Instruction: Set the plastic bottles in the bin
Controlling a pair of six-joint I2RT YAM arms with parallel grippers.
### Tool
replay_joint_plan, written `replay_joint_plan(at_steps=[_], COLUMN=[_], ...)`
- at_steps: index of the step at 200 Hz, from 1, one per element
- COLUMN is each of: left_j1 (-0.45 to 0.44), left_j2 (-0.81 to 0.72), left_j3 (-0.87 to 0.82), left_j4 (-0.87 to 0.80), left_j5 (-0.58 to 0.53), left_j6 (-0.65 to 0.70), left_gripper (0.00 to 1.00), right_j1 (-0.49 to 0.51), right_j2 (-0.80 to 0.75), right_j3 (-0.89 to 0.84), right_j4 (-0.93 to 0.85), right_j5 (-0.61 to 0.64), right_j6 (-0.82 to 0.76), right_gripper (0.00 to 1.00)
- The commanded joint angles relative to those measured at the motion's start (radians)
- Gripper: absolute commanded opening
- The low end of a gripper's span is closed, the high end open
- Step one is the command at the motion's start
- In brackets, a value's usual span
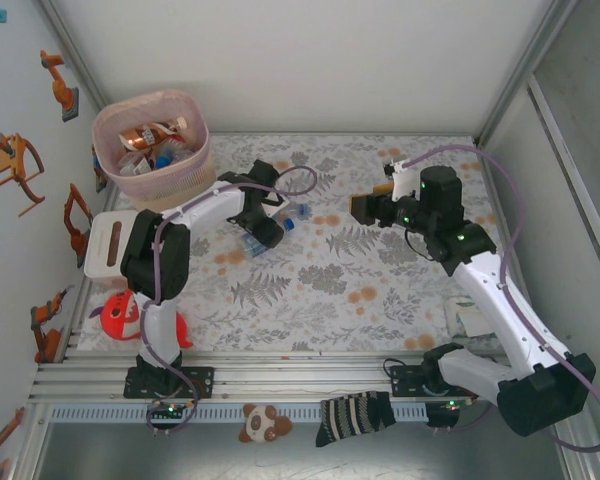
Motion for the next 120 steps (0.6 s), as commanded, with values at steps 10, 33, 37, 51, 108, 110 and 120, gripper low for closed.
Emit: replay_joint_plan(at_steps=[10,33,37,51,108,110,120], left_j1=[-0.004,-0.004,-0.004,-0.004,-0.004,-0.004,-0.004], left_j2=[0.015,0.02,0.02,0.02,0.029,0.03,0.034], left_j3=[0.02,0.016,0.015,0.008,-0.004,-0.005,-0.006], left_j4=[-0.01,-0.01,-0.009,-0.007,-0.002,-0.002,-0.002], left_j5=[0.019,0.013,0.015,0.016,0.019,0.018,0.016], left_j6=[0.022,0.024,0.024,0.024,0.024,0.024,0.024], left_gripper=[0.71,0.7,0.7,0.69,0.67,0.67,0.67], right_j1=[0.006,0.006,0.006,0.006,0.006,0.006,0.006], right_j2=[0.003,0.007,0.008,0.008,0.006,0.006,0.006], right_j3=[0.021,0.022,0.022,0.022,0.024,0.024,0.024], right_j4=[0.006,0.009,0.009,0.012,0.012,0.012,0.011], right_j5=[0.007,0.006,0.005,0.003,0.0,0.0,0.0], right_j6=[0.008,0.01,0.012,0.012,0.013,0.012,0.012], right_gripper=[0.73,0.73,0.73,0.73,0.73,0.73,0.73])
